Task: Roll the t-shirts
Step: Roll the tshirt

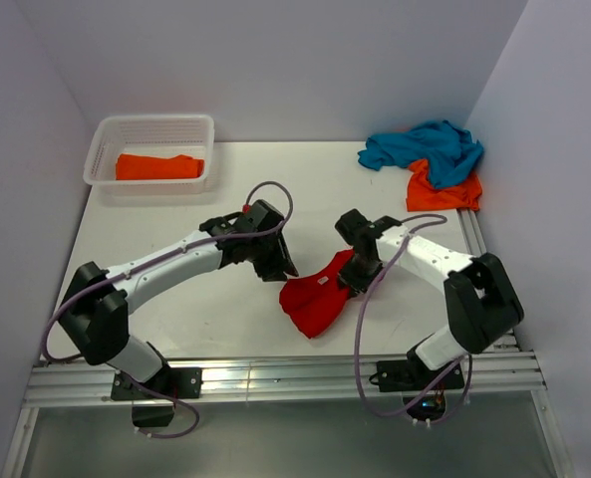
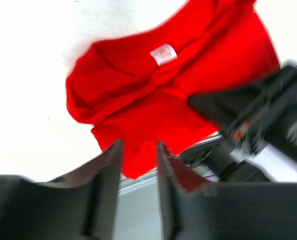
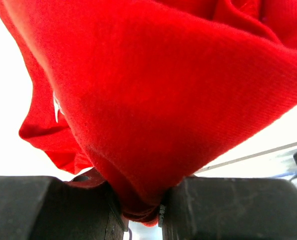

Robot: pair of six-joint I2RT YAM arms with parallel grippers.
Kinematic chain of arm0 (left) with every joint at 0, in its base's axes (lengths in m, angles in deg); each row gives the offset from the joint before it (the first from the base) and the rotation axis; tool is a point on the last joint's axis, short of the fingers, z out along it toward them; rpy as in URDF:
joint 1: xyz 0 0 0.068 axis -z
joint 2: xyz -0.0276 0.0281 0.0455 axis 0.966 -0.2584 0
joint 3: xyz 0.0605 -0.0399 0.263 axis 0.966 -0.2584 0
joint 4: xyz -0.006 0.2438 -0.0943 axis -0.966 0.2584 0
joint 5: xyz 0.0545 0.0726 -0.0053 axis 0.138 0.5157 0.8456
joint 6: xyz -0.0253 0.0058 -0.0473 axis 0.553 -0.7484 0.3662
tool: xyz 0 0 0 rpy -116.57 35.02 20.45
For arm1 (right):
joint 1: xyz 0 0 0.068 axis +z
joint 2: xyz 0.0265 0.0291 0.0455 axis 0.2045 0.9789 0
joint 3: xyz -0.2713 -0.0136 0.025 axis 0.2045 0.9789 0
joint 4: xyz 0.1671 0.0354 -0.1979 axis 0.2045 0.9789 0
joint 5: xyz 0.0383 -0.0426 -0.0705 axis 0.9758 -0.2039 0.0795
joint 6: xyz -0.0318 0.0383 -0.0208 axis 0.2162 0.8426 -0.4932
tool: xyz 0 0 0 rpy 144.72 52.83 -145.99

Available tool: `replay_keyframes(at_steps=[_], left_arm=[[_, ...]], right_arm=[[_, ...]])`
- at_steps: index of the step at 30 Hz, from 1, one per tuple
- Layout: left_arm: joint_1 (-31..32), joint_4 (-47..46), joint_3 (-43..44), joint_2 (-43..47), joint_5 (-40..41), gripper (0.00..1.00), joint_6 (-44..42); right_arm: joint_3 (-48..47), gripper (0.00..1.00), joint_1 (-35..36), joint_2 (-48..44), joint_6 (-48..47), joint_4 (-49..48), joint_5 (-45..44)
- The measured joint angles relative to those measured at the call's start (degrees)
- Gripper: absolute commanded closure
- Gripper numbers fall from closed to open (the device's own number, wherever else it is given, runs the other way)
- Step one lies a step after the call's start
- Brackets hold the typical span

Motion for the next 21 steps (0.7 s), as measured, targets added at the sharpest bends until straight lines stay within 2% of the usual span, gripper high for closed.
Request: replay_keyframes(at_steps=[2,5,11,21], left_arm=[[1.5,-0.4,0.0,1.2,1.4,0.49,-2.3],[4.2,-2.5,-1.0,3.5,2.3,0.45,-5.2],[7.8,-7.1,-5.3,7.6,2.6,0.44,-8.9],[16.8,-11.7,-4.3,4.1,5.6,0.44,-15.4]], right_arm=[[-3.4,1.0,-0.1,3.2,-0.3,2.5,0.0],[-7.6,1.0,-0.1,6.7,-0.9,5.7,0.1],[-12.4,1.0,-0.2,10.3,-2.2,9.4,0.3],[-14.1,1.0,-0.4,13.1,-3.3,10.9,1.1]])
